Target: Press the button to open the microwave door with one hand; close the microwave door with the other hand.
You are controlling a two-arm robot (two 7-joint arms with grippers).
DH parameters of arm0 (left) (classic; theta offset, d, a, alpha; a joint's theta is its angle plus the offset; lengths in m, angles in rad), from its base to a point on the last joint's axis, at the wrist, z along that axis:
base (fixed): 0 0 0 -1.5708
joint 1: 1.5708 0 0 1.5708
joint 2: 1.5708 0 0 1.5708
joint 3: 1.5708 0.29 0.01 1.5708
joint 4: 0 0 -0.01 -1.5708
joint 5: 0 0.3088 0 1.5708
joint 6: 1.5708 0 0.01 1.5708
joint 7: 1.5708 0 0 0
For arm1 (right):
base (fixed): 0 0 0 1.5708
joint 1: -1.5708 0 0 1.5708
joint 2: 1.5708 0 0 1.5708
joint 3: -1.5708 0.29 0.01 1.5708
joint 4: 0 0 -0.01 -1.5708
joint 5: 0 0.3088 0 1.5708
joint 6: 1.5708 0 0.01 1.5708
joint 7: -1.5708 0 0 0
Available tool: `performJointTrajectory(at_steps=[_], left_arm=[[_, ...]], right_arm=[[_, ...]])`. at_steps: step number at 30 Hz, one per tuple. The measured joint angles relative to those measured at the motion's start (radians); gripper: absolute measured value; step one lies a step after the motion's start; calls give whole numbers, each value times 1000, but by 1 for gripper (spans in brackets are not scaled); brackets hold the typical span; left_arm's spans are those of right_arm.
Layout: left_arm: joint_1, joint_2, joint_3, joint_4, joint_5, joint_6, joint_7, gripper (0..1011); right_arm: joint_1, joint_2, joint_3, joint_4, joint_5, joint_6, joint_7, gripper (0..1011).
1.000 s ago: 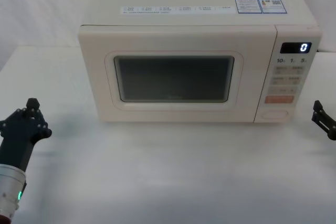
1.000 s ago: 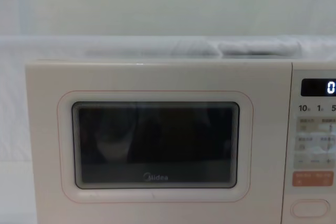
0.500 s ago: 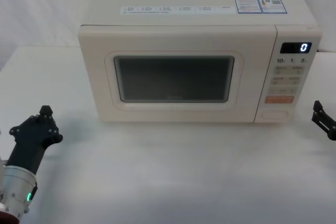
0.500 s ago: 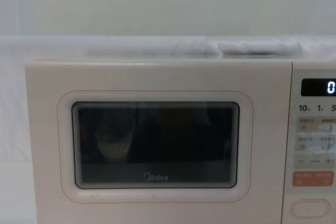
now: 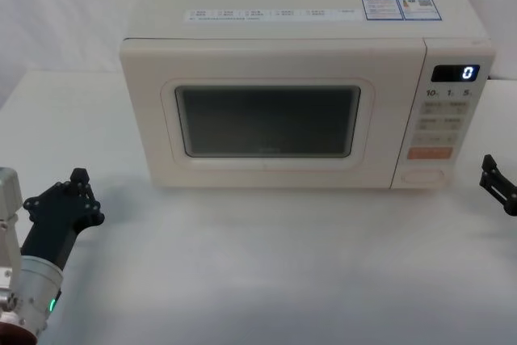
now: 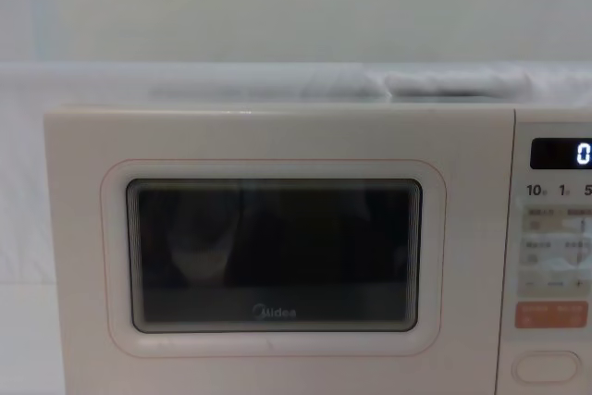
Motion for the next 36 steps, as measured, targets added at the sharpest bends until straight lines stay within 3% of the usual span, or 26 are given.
performJointTrajectory(at_steps=[3, 10, 27, 36], left_arm=[[0, 0, 0, 0, -3, -1, 0, 0], [0, 0, -1, 0, -9, -3, -1, 149], [0, 1, -2, 1, -14, -6, -3, 706], [0, 0, -2, 1, -14, -6, -3, 939]], right_arm=[[0, 0, 0, 0, 0, 0, 0, 1002], [0, 0, 0, 0, 0, 0, 0, 1002], [0, 0, 0, 0, 0, 0, 0, 1002], [0, 0, 0, 0, 0, 0, 0, 1002]])
